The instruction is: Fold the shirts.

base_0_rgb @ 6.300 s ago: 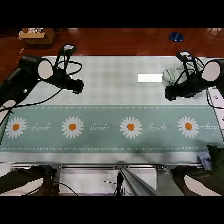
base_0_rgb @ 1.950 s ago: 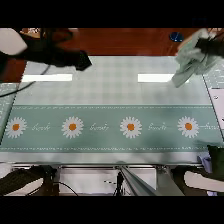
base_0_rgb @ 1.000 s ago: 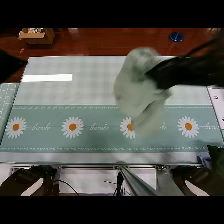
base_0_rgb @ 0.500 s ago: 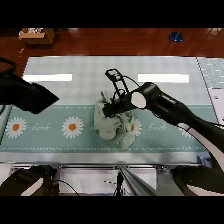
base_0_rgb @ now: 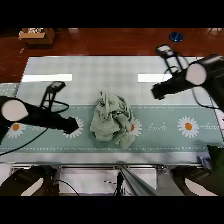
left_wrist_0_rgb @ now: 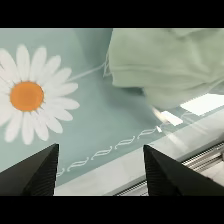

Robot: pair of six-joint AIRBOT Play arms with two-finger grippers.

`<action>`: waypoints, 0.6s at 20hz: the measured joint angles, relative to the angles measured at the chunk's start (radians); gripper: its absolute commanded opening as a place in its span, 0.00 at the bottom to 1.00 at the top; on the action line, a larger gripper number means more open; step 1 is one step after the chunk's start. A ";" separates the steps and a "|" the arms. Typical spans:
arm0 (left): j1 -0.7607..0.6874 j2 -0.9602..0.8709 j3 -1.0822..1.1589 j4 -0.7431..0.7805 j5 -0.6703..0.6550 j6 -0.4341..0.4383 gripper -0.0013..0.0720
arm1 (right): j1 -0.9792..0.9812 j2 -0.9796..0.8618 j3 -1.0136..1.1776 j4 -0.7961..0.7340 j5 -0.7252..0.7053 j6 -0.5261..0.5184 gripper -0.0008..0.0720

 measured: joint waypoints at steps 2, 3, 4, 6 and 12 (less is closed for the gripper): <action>0.010 -0.002 -0.106 -0.055 0.087 0.005 0.86 | -0.125 0.016 -0.027 0.061 0.026 -0.039 0.69; 0.017 -0.007 -0.146 -0.092 0.131 0.016 0.86 | -0.185 0.023 -0.046 0.117 0.028 -0.065 0.69; 0.026 -0.020 -0.180 -0.142 0.177 0.038 0.86 | -0.235 0.025 -0.066 0.177 0.027 -0.094 0.76; 0.040 -0.069 -0.221 -0.260 0.254 0.107 0.95 | -0.321 0.031 -0.107 0.313 0.017 -0.155 0.77; 0.055 -0.310 -0.258 -0.640 0.373 0.410 0.94 | -0.427 0.035 -0.192 0.575 0.011 -0.304 0.76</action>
